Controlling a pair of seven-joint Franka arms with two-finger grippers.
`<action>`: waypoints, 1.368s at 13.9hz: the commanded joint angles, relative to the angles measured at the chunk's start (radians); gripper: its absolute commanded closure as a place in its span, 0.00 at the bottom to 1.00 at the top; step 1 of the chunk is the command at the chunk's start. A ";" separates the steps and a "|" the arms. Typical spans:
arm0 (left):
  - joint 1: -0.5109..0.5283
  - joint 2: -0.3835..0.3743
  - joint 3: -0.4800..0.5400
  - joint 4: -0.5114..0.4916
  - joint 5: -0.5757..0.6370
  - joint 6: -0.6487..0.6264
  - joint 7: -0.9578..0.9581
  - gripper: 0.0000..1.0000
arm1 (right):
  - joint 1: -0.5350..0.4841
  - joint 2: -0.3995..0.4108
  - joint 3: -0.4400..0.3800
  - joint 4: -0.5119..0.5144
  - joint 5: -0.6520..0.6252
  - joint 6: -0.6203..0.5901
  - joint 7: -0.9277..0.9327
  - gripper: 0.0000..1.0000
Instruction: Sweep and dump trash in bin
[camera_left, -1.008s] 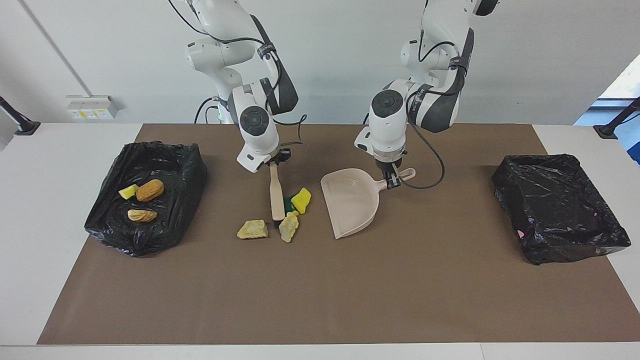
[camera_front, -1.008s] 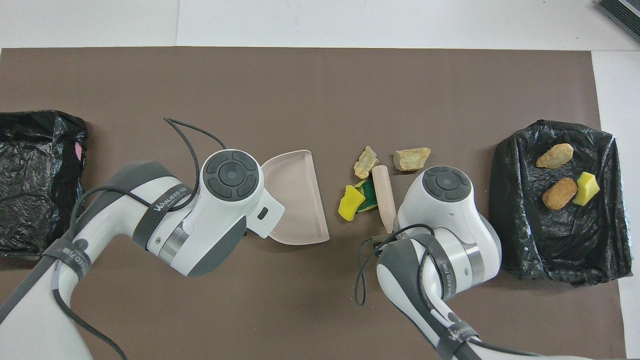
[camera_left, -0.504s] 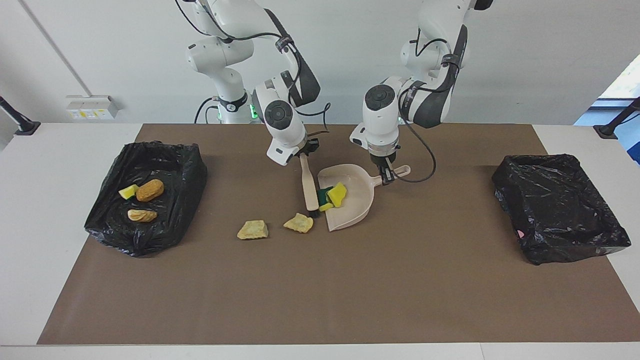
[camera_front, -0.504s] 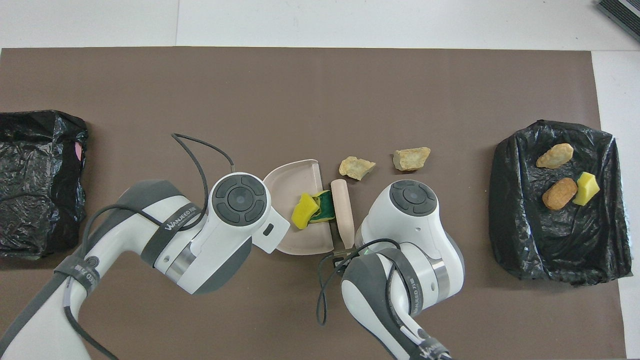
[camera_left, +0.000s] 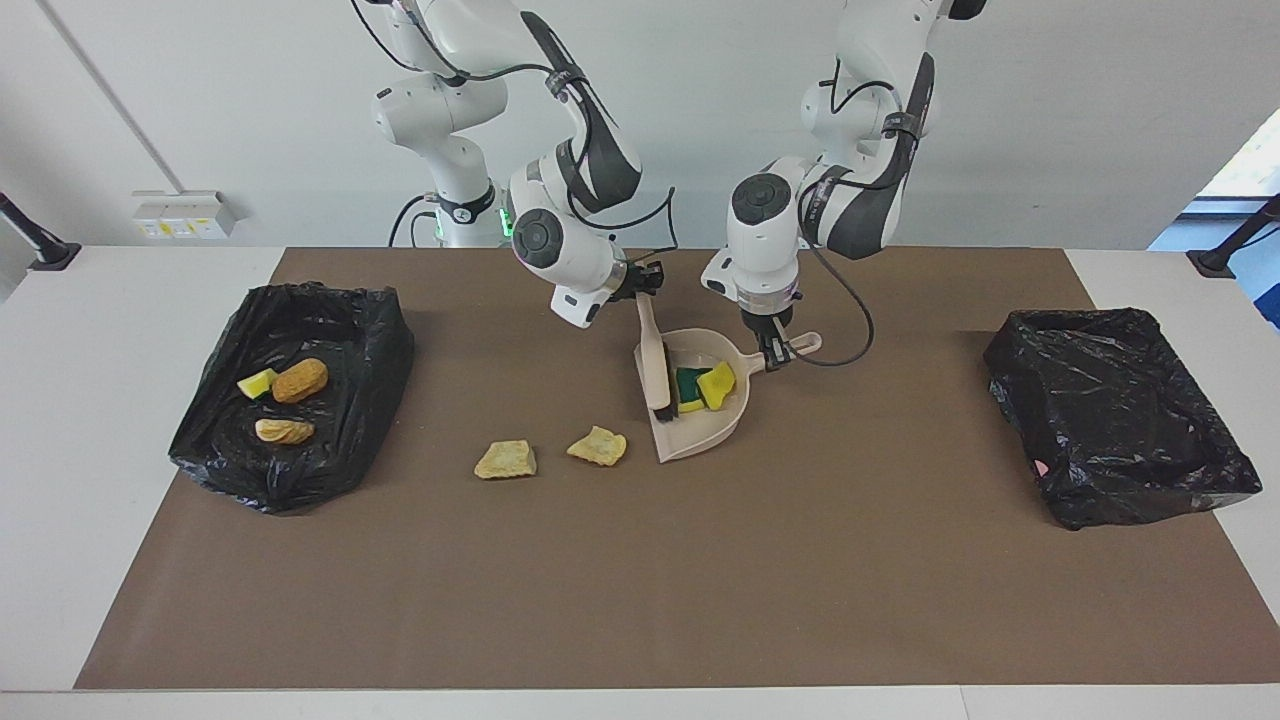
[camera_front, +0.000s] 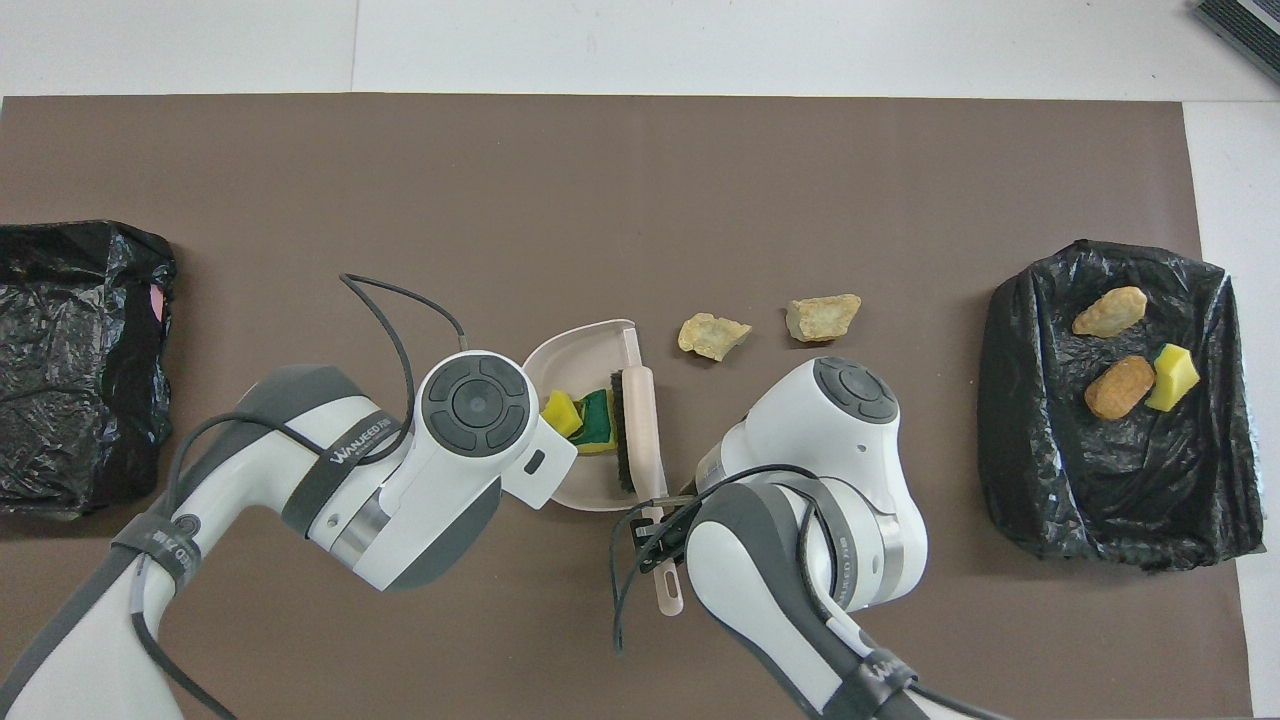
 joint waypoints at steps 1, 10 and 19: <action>0.006 -0.032 0.000 -0.046 -0.003 0.027 -0.013 1.00 | -0.022 -0.027 -0.014 0.029 0.003 -0.039 -0.021 1.00; 0.026 -0.024 0.003 -0.032 -0.038 0.023 -0.088 1.00 | -0.237 -0.062 -0.006 0.213 -0.522 -0.300 -0.004 1.00; 0.026 -0.026 0.008 -0.028 -0.049 0.003 -0.099 1.00 | -0.284 0.106 -0.006 0.218 -0.980 -0.110 -0.017 1.00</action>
